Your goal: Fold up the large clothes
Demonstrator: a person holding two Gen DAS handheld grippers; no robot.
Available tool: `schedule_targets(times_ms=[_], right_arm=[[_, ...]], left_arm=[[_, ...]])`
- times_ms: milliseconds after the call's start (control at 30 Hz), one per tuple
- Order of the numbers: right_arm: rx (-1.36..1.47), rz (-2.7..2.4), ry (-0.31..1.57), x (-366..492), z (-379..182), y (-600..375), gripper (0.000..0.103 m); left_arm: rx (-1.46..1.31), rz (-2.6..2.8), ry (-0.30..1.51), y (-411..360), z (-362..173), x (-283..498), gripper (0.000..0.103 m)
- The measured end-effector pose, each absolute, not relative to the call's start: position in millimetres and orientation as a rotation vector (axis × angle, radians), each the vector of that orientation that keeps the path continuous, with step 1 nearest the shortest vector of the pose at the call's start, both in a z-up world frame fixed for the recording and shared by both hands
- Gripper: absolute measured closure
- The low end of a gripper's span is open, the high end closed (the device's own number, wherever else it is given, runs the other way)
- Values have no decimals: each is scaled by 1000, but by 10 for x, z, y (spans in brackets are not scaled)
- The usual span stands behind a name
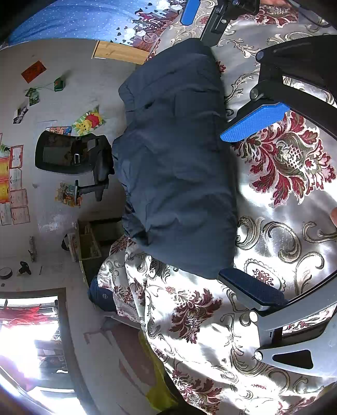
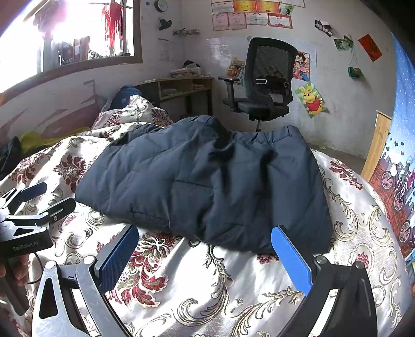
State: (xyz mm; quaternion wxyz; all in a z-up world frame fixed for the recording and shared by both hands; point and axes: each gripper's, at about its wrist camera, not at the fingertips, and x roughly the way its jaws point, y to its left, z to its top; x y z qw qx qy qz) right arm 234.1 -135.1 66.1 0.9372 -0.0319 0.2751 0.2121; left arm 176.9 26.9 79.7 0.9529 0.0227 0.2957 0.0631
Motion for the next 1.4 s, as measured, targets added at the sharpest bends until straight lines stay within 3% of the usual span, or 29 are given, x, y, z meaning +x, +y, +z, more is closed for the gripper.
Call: schedule_targets(times_ms=[1400], right_arm=[[-63, 432, 567, 2345, 673, -1347, 0]], left_arm=[[105, 90, 631, 280, 721, 1773, 7]])
